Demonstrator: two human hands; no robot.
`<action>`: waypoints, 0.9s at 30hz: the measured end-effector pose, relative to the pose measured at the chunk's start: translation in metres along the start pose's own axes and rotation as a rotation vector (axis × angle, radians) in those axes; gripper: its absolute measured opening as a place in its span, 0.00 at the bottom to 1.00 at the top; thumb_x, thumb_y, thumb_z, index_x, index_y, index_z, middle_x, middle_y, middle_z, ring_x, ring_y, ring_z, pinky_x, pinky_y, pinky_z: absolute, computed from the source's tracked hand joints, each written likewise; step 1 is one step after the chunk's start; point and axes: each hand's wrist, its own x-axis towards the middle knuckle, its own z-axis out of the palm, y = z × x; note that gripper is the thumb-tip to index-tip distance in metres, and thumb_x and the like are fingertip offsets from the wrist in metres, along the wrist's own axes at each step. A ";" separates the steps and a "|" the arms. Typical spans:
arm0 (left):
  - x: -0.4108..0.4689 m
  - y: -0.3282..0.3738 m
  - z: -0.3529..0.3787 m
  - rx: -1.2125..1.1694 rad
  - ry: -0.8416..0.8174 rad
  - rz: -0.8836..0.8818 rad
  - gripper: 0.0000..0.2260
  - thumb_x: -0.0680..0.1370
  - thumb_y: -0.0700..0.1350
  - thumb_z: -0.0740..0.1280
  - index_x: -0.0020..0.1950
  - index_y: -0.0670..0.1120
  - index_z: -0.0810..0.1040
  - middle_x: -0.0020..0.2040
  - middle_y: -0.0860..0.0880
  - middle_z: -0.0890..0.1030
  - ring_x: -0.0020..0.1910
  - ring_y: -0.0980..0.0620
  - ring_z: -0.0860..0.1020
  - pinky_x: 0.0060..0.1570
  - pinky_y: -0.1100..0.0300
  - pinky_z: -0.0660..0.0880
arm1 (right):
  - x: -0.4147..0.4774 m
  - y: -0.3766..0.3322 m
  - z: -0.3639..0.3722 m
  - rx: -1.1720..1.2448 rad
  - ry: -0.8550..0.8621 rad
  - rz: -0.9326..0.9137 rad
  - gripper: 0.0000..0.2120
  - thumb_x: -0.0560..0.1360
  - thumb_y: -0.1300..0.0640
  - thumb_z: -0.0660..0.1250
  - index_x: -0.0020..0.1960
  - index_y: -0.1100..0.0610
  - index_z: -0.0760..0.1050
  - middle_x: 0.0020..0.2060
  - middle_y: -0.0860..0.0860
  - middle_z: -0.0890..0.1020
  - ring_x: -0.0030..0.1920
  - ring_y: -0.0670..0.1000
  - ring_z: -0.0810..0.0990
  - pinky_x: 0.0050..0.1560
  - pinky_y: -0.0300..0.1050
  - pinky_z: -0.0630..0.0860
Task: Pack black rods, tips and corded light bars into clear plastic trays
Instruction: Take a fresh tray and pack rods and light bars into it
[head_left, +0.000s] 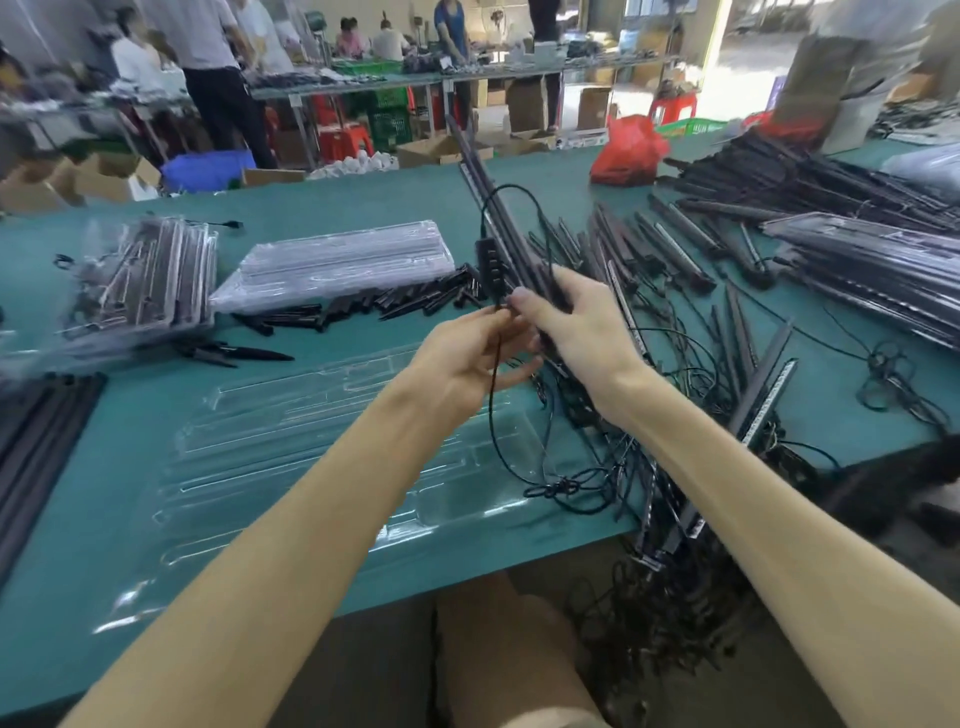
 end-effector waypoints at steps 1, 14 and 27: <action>0.002 -0.001 0.004 -0.051 0.033 -0.001 0.06 0.83 0.40 0.65 0.48 0.44 0.79 0.37 0.48 0.82 0.38 0.51 0.80 0.42 0.51 0.83 | -0.001 0.001 0.004 -0.021 -0.003 0.003 0.11 0.81 0.58 0.67 0.61 0.62 0.78 0.51 0.58 0.84 0.49 0.54 0.82 0.57 0.56 0.79; 0.018 0.017 0.046 -0.455 0.040 0.036 0.12 0.84 0.40 0.61 0.43 0.38 0.77 0.33 0.44 0.82 0.30 0.49 0.82 0.31 0.59 0.80 | 0.010 0.002 0.003 -0.302 0.086 -0.213 0.21 0.77 0.66 0.67 0.69 0.57 0.74 0.58 0.55 0.79 0.61 0.52 0.77 0.67 0.45 0.71; 0.017 -0.003 -0.017 0.684 0.083 0.072 0.14 0.74 0.25 0.56 0.47 0.41 0.74 0.44 0.41 0.69 0.45 0.46 0.66 0.47 0.55 0.68 | -0.001 0.087 0.045 -1.232 -0.030 -0.044 0.34 0.75 0.66 0.65 0.76 0.68 0.55 0.68 0.61 0.64 0.66 0.60 0.66 0.59 0.47 0.72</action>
